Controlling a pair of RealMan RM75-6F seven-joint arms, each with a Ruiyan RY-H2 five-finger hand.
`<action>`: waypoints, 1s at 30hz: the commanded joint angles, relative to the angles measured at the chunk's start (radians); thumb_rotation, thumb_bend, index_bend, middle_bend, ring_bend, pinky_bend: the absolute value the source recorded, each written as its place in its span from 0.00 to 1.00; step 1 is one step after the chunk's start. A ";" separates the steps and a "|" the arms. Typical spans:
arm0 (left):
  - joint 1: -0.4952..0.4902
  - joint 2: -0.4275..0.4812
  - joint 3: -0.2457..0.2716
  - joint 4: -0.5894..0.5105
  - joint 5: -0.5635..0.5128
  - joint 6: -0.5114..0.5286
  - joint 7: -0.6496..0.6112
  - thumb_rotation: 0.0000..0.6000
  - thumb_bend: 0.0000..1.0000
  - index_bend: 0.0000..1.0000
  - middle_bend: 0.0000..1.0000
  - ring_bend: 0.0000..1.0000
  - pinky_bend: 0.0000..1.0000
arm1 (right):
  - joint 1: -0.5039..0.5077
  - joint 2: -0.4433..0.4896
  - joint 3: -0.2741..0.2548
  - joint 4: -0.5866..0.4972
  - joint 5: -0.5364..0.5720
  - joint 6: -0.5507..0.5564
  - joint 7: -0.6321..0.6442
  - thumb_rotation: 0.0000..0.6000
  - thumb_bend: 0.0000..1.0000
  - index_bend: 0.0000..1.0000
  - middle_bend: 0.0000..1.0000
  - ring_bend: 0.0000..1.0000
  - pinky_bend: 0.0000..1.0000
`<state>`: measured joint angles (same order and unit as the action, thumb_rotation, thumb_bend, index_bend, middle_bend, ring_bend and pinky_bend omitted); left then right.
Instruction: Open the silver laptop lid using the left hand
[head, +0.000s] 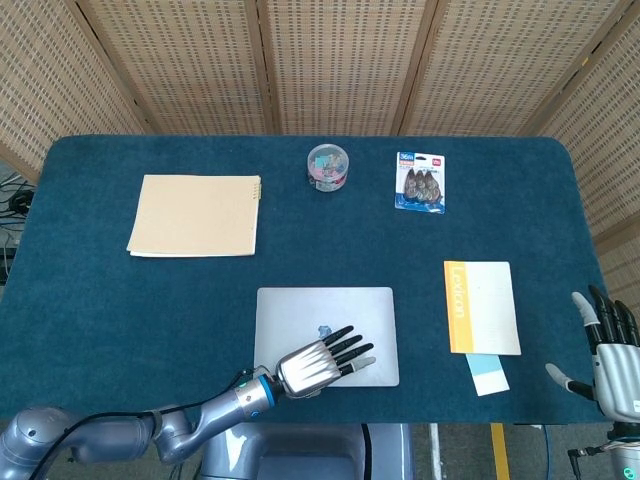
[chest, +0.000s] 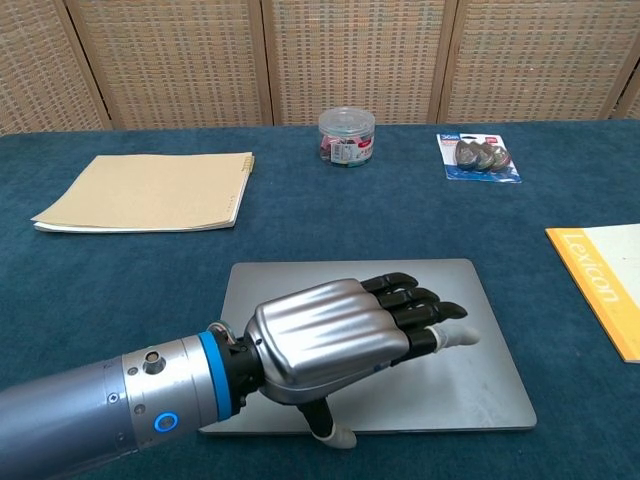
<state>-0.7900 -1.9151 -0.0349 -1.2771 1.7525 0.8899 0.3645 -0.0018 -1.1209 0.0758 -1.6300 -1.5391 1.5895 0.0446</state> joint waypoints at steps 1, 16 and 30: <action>-0.005 -0.010 0.005 0.010 -0.008 -0.001 -0.002 1.00 0.00 0.00 0.00 0.00 0.00 | 0.000 0.000 0.000 0.001 0.000 -0.001 0.001 1.00 0.00 0.00 0.00 0.00 0.00; -0.024 -0.047 0.009 0.055 -0.040 0.016 0.010 1.00 0.18 0.00 0.00 0.00 0.00 | 0.002 0.004 0.000 0.003 0.005 -0.005 0.018 1.00 0.00 0.00 0.00 0.00 0.00; -0.032 -0.033 0.012 0.028 -0.065 0.025 0.032 1.00 0.22 0.00 0.00 0.00 0.00 | 0.004 0.008 -0.003 0.001 0.004 -0.010 0.022 1.00 0.00 0.00 0.00 0.00 0.00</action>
<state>-0.8213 -1.9475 -0.0231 -1.2483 1.6882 0.9148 0.3962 0.0017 -1.1134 0.0726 -1.6292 -1.5353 1.5790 0.0670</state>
